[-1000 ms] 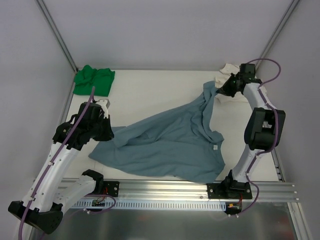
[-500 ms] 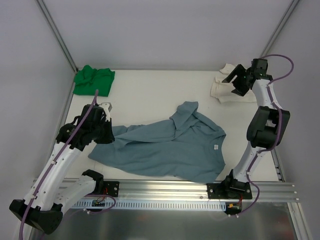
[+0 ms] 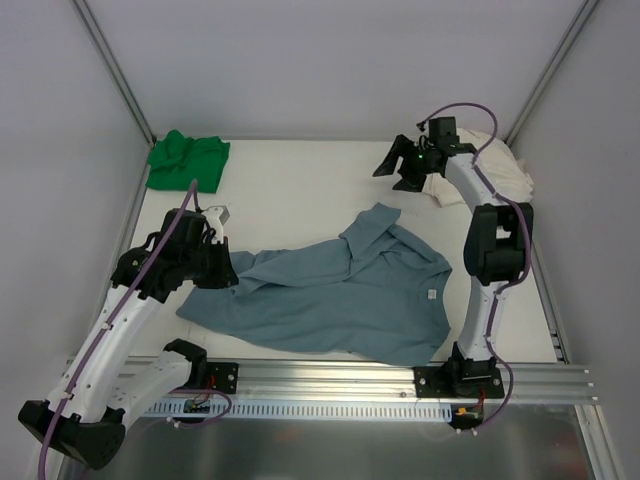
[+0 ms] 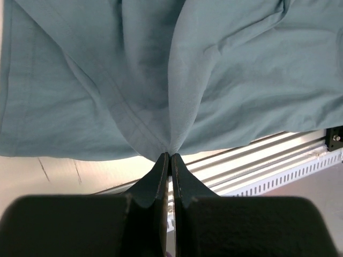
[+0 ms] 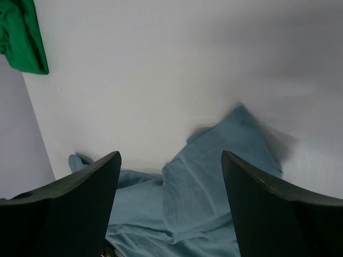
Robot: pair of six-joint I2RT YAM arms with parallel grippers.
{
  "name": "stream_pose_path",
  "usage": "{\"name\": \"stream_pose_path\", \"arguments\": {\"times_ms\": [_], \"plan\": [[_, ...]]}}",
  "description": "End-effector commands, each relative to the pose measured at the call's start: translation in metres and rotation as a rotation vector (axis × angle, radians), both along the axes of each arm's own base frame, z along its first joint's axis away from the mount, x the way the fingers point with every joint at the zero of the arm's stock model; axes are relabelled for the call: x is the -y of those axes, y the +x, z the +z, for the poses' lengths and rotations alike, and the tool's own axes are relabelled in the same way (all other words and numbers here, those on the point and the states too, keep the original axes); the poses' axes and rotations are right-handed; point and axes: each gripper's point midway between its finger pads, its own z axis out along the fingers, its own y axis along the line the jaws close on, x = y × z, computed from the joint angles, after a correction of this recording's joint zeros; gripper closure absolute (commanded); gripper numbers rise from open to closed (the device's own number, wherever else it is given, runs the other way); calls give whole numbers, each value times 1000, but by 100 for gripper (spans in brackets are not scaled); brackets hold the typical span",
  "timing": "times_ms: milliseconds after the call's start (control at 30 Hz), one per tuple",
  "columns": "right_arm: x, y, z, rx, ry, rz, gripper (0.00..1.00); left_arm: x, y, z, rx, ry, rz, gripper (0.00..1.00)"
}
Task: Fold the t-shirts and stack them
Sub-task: Flatten out the tshirt
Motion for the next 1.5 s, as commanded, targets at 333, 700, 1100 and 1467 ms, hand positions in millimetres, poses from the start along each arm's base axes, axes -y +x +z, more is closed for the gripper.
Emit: {"name": "stream_pose_path", "arguments": {"times_ms": [333, 700, 1100, 1467], "plan": [[-16, 23, -71, -113, 86, 56, 21, 14, -9, 9, -8, -87, -40, 100], [-18, 12, -96, -158, 113, 51, 29, 16, -5, 7, -13, -87, -39, 100], [-17, -13, -110, -217, 119, 43, 64, 16, -3, 6, -6, -83, -38, 100], [-13, -13, -105, -211, 104, 42, 99, 15, -3, 3, -7, -77, -41, 100]]}}
